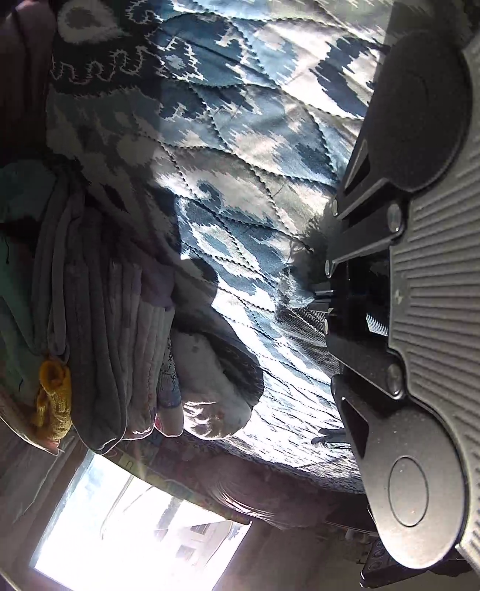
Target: Fold clothes
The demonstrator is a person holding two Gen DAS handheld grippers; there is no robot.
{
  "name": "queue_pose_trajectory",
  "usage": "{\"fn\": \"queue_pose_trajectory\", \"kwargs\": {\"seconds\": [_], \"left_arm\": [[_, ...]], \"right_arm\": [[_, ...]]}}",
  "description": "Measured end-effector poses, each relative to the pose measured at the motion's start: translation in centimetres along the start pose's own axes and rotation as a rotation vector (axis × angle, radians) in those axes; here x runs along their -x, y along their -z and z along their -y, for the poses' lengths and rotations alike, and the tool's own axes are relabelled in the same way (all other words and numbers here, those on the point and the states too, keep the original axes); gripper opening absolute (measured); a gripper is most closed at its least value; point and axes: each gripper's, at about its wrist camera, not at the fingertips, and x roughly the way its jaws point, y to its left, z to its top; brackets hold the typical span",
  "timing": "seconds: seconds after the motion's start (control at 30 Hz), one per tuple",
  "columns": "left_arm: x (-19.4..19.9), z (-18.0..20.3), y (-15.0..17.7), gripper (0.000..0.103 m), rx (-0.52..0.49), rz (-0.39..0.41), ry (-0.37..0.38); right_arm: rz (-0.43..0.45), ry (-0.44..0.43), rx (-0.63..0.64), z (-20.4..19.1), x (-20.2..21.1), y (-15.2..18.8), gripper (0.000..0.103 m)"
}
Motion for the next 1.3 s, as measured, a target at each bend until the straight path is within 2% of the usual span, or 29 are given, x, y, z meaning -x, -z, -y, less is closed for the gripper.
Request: {"fn": "queue_pose_trajectory", "kwargs": {"seconds": [0.13,0.3,0.5,0.53,0.57,0.63,0.73,0.8,0.83,0.87,0.9,0.97,1.03,1.1,1.23,1.3], "left_arm": [[-3.5,2.3,0.0,0.052,-0.068,-0.075,0.021],[-5.9,5.3,0.6,0.051,-0.199,-0.127,0.01],[-7.7,7.2,-0.1,0.044,-0.242,-0.186,0.04],[-7.9,7.6,0.0,0.034,-0.261,-0.2,0.055],[-8.1,8.3,0.2,0.014,-0.299,-0.206,0.058],[-7.6,9.8,0.9,0.005,-0.425,-0.17,0.018],[-4.2,11.3,2.0,0.005,-0.564,0.063,-0.023],[-2.1,11.9,2.8,0.006,-0.641,0.215,-0.063],[-3.0,11.4,2.6,0.025,-0.631,0.172,-0.106],[-3.8,11.0,2.4,0.058,-0.622,0.129,-0.149],[-4.5,10.5,2.3,0.059,-0.612,0.096,-0.185],[-3.3,9.6,2.3,0.056,-0.589,0.148,-0.178],[-1.7,9.0,2.2,0.056,-0.528,0.172,-0.161],[0.0,8.6,2.8,0.056,-0.497,0.188,-0.149],[4.3,6.6,5.2,0.056,-0.403,0.215,-0.125],[6.9,4.6,7.0,0.055,-0.332,0.229,-0.115]], "right_arm": [[-0.026,0.031,0.032,0.8,0.0,0.4,0.003],[-0.038,0.034,0.05,1.3,0.0,0.9,0.003],[-0.041,0.021,0.044,1.7,0.4,1.0,0.003],[-0.039,0.017,0.038,1.8,0.5,1.0,0.003],[-0.036,0.014,0.035,1.8,0.5,1.0,0.003],[-0.022,0.004,0.037,1.6,0.7,1.1,0.003],[0.025,-0.026,0.086,0.0,1.6,0.9,0.003],[0.036,-0.01,0.123,-1.1,1.3,0.3,0.003],[0.035,0.014,0.142,-1.7,0.9,0.0,0.003],[0.031,0.037,0.16,-2.1,0.4,-0.4,0.003],[0.005,0.056,0.167,-2.1,-0.5,-0.6,0.004],[-0.039,0.118,0.167,-1.5,-2.0,-0.9,0.004],[-0.035,0.114,0.188,-1.5,-1.9,-0.7,0.004],[0.004,0.151,0.214,-1.9,-1.0,-0.7,0.008],[0.083,0.222,0.268,-2.7,0.7,-0.7,0.009],[0.098,0.191,0.285,-3.6,1.4,-0.7,0.009]]}}
